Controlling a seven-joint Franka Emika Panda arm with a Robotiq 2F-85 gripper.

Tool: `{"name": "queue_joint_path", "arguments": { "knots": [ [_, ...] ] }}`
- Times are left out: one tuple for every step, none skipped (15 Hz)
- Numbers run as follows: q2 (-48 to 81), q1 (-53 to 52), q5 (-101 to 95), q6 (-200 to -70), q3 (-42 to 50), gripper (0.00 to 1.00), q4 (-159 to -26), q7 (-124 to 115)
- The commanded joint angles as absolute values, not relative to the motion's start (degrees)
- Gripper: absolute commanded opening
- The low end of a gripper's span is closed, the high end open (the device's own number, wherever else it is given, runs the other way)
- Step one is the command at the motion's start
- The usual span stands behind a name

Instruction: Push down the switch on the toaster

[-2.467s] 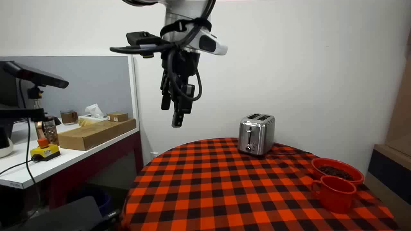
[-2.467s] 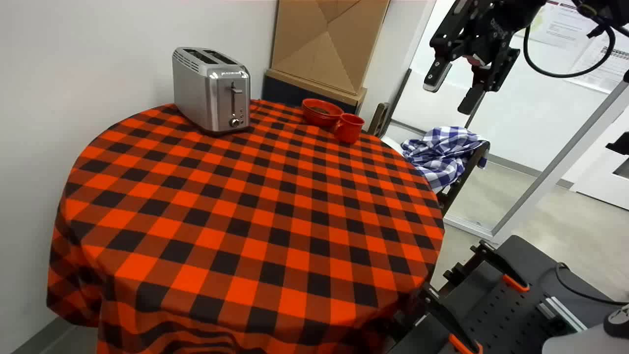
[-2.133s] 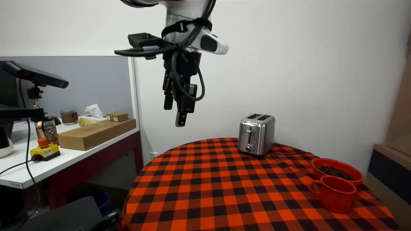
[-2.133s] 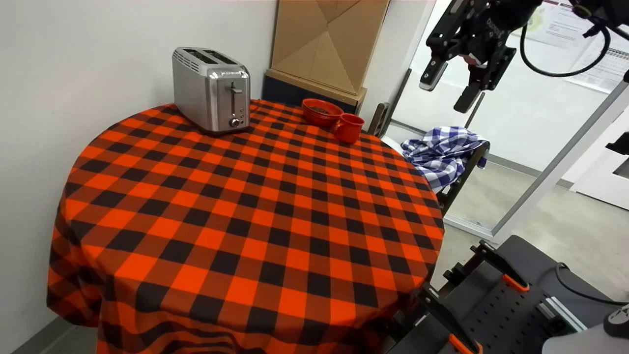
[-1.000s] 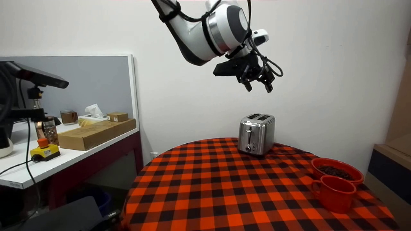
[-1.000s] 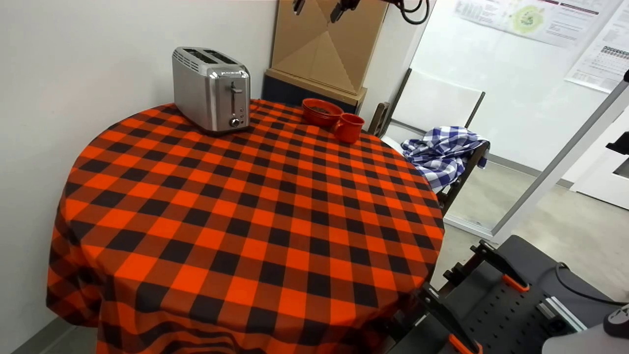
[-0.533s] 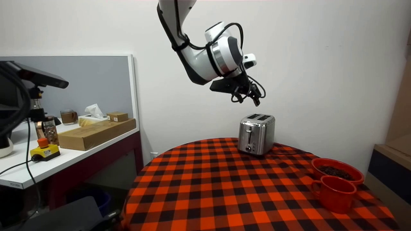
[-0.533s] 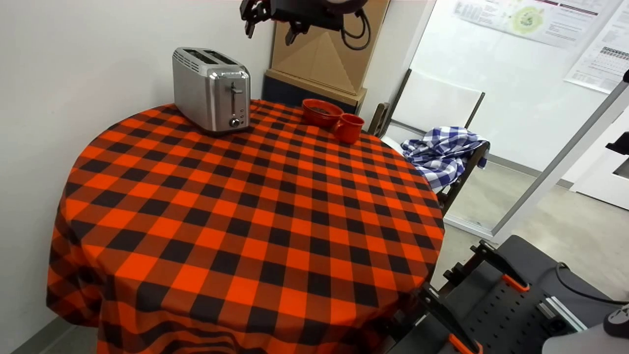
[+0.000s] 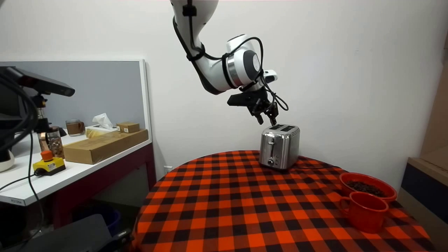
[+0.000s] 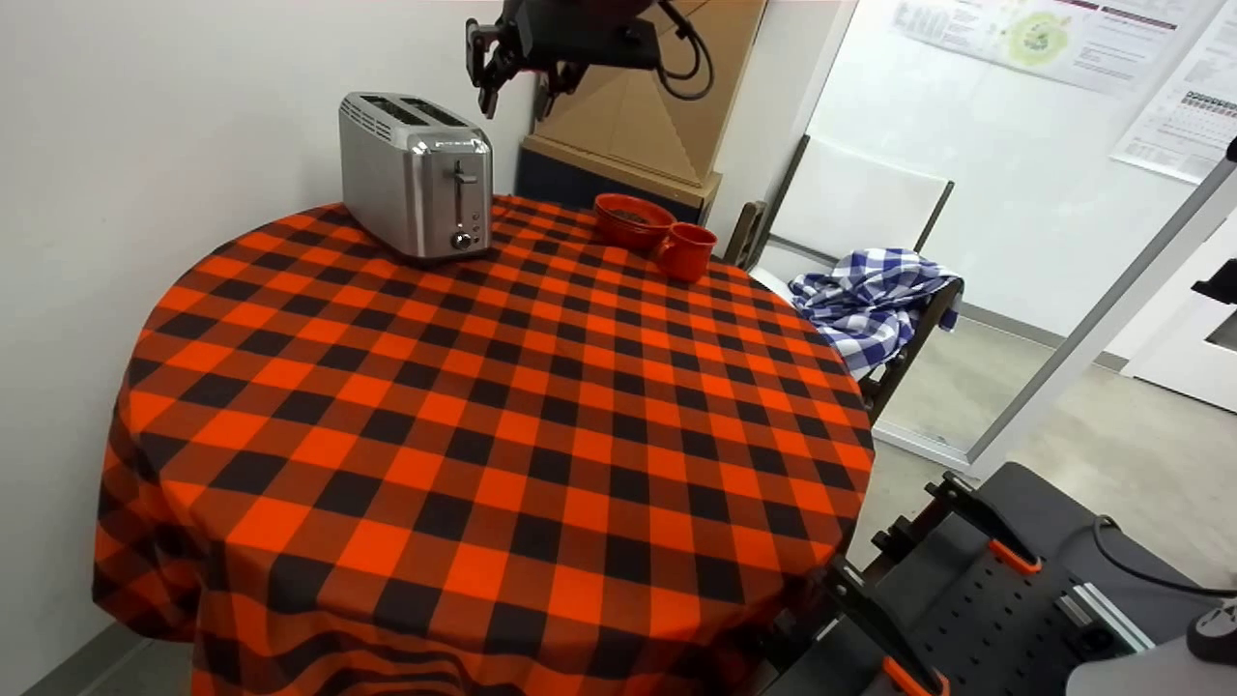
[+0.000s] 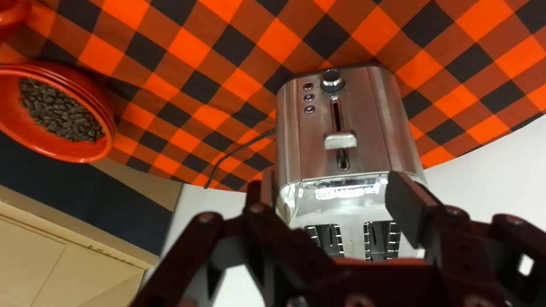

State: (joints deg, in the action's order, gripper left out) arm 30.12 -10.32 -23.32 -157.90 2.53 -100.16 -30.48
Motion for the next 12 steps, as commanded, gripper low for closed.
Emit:
{"name": "queue_joint_path", "arguments": {
  "knots": [
    [34.3, -13.9, -21.5, -161.1, 7.2, 0.37, -95.4, -30.1],
    [35.4, -14.3, -21.1, -162.8, 7.8, 0.28, -94.5, -30.0],
    [36.6, -15.0, -20.9, -164.7, 8.5, 0.22, -93.9, -30.1],
    [37.7, -15.6, -20.3, -166.1, 9.1, 0.13, -93.2, -30.0],
    [38.9, -16.2, -19.5, -167.8, 9.6, 0.06, -92.6, -29.8],
    [40.1, -16.8, -18.6, -169.3, 10.2, 0.01, -91.9, -29.6],
    [41.4, -17.5, -17.6, -170.3, 10.8, 0.01, -91.2, -29.5],
    [42.5, -18.1, -16.6, -171.2, 11.5, 0.00, -90.5, -29.3],
    [43.7, -18.5, -15.3, -171.8, 11.9, 0.00, -89.7, -29.1],
    [44.7, -18.9, -14.2, -172.2, 12.3, 0.01, -89.0, -28.8],
    [45.8, -19.3, -13.2, -172.6, 12.9, 0.03, -88.2, -28.5],
    [46.7, -19.7, -12.4, -172.9, 13.3, 0.02, -87.6, -28.3]
  ]
}}
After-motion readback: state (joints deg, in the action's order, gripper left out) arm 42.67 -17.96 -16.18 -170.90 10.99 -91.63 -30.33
